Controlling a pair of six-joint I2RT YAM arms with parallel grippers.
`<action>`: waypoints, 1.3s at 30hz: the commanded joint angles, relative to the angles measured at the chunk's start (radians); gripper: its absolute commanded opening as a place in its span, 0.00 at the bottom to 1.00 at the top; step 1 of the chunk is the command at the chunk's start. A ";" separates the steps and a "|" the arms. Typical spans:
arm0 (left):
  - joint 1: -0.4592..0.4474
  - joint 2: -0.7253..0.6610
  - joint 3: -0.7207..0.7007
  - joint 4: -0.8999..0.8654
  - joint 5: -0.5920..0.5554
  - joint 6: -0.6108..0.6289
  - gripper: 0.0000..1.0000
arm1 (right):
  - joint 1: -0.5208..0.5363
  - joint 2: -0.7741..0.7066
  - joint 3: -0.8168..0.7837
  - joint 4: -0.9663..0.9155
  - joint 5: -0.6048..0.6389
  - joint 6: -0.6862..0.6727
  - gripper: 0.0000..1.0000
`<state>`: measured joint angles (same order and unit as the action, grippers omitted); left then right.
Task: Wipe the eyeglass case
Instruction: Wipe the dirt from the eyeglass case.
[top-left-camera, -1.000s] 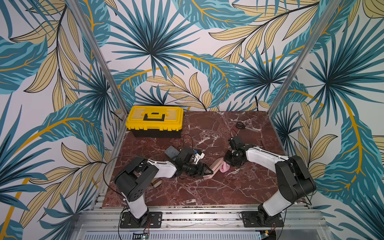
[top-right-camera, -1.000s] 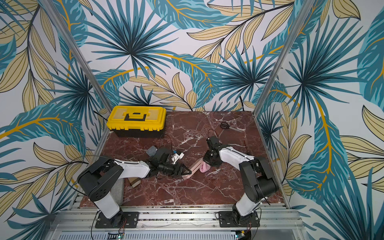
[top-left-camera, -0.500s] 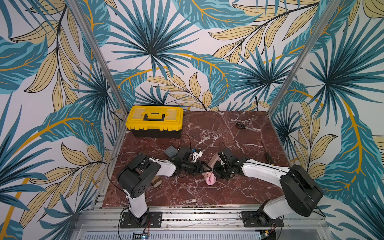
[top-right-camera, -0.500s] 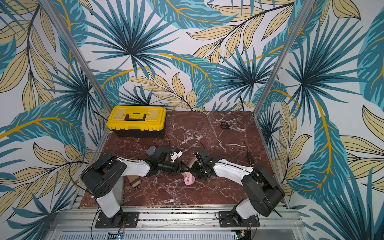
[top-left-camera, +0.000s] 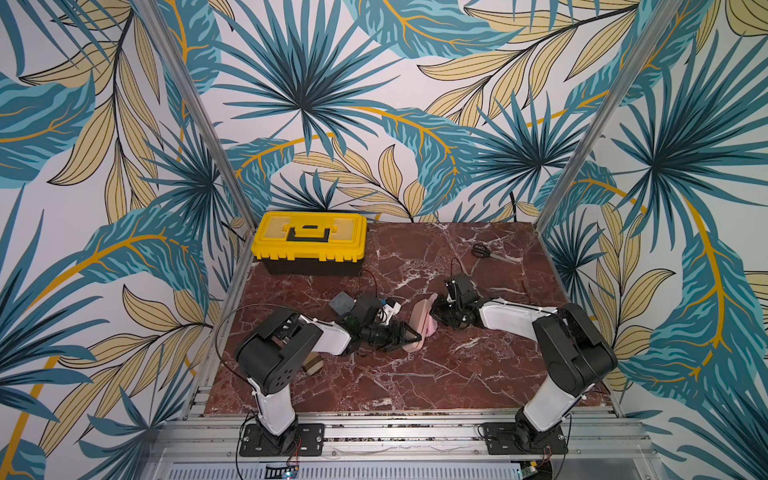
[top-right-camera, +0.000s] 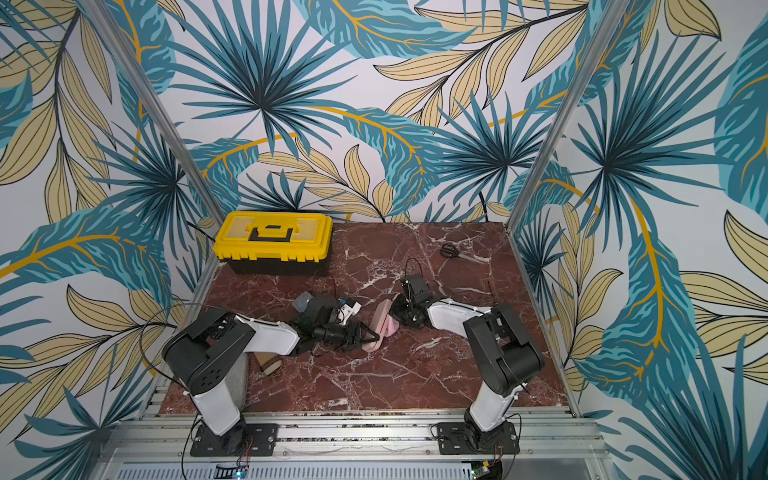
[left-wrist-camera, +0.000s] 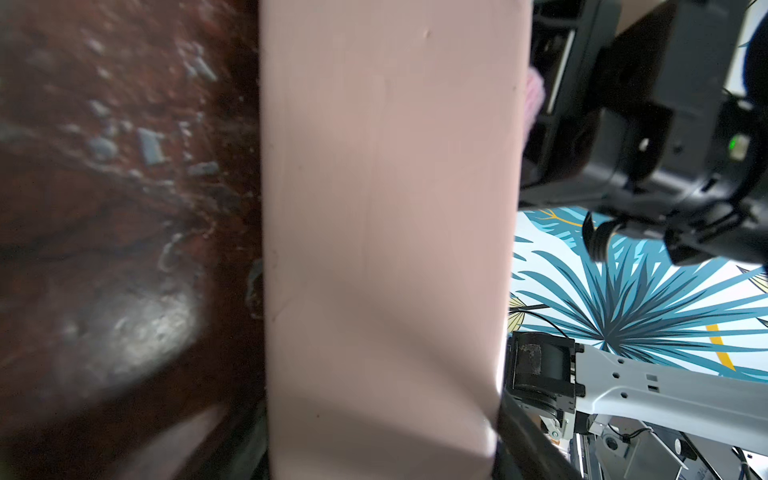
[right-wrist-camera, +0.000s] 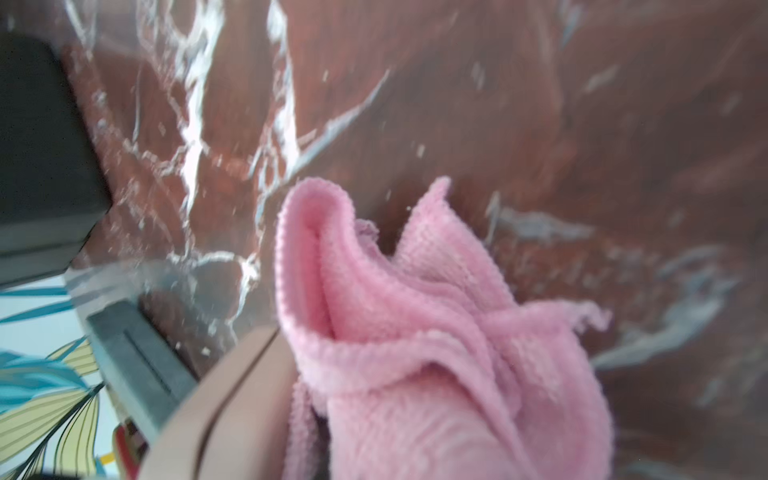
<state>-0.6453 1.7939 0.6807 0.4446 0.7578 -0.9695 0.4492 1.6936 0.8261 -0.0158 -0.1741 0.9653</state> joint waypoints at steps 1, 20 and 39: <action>-0.005 0.035 -0.010 -0.076 -0.003 -0.034 0.00 | 0.122 -0.081 -0.140 0.072 -0.111 0.088 0.00; -0.016 0.009 -0.038 -0.064 0.012 -0.054 0.00 | -0.057 0.064 0.091 -0.005 -0.066 -0.056 0.00; 0.011 0.005 -0.018 -0.083 0.006 -0.029 0.00 | 0.158 -0.187 -0.249 0.116 -0.280 0.130 0.00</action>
<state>-0.6334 1.7969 0.6674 0.4370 0.7811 -0.9966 0.5537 1.5642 0.6319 0.0948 -0.3347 1.0210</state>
